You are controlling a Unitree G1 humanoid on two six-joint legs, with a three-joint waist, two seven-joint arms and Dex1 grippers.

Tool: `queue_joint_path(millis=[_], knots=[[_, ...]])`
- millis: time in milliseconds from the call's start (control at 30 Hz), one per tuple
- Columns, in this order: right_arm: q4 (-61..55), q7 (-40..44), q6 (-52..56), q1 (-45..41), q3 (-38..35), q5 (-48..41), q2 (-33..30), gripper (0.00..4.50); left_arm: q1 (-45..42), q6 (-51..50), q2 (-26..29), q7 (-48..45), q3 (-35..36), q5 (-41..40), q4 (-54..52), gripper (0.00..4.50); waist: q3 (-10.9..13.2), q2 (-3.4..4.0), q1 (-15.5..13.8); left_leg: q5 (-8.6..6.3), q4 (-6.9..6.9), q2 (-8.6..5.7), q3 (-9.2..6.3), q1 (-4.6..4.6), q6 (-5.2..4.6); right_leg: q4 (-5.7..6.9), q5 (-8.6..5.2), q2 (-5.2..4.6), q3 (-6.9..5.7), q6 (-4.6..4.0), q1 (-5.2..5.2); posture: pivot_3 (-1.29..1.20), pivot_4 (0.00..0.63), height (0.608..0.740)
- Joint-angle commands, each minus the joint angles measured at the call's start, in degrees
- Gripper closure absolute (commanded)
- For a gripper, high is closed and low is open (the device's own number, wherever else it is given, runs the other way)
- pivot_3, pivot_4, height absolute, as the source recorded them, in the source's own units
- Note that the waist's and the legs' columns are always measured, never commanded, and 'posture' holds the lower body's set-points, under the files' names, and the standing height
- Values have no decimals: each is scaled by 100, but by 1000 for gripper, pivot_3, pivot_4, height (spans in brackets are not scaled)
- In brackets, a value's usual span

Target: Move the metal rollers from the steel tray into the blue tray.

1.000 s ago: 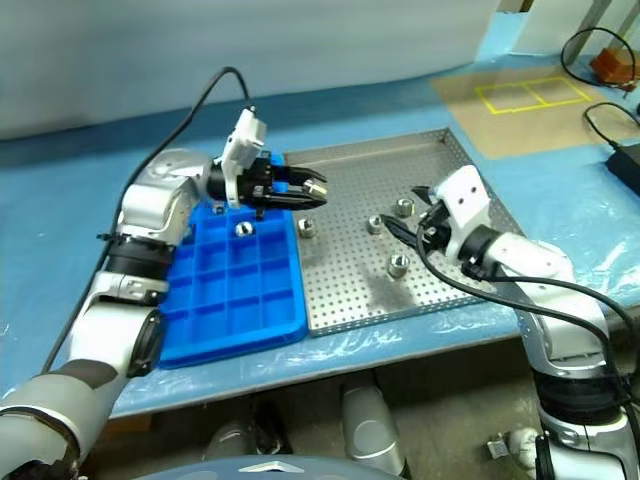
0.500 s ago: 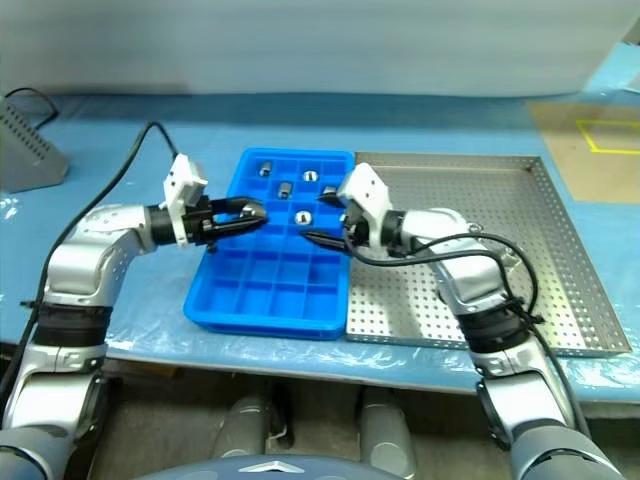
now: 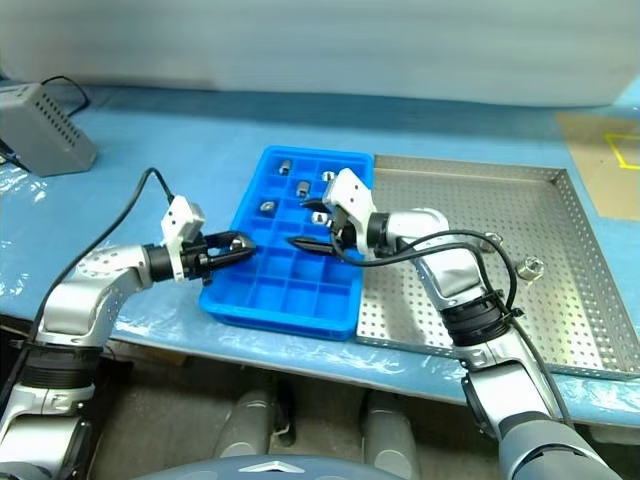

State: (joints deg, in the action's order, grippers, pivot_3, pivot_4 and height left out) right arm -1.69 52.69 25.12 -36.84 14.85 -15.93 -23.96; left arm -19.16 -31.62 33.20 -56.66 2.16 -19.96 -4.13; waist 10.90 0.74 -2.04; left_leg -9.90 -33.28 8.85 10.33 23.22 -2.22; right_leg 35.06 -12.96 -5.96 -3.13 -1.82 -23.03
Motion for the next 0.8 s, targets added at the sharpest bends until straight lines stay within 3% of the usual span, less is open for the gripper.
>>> queue_joint_path(millis=[33,333,533,800], knots=[[-226,-1,-29,16,-46,10,9,768,143,192,252,11,-135,176,-128,2758,-1,0,4,5,10,4,0,-5,5,-1,0,8,2,-1,-1,-122,150,740],[-171,-63,-133,105,-47,214,4,768,221,59,361,187,-123,124,-127,2758,-1,0,7,31,29,78,0,-13,49,-4,-4,90,5,-49,-7,-121,150,740],[-162,-84,-141,138,-97,274,-4,768,-43,-39,334,230,-24,-65,87,914,-1,0,30,44,32,84,0,-26,71,1,6,96,5,-68,-8,-133,150,740],[-237,-182,-91,248,-232,300,-103,768,-656,-18,156,308,-11,-289,172,914,-1,-1,71,50,32,89,-1,-26,79,3,13,103,5,-77,-9,-169,150,740]])
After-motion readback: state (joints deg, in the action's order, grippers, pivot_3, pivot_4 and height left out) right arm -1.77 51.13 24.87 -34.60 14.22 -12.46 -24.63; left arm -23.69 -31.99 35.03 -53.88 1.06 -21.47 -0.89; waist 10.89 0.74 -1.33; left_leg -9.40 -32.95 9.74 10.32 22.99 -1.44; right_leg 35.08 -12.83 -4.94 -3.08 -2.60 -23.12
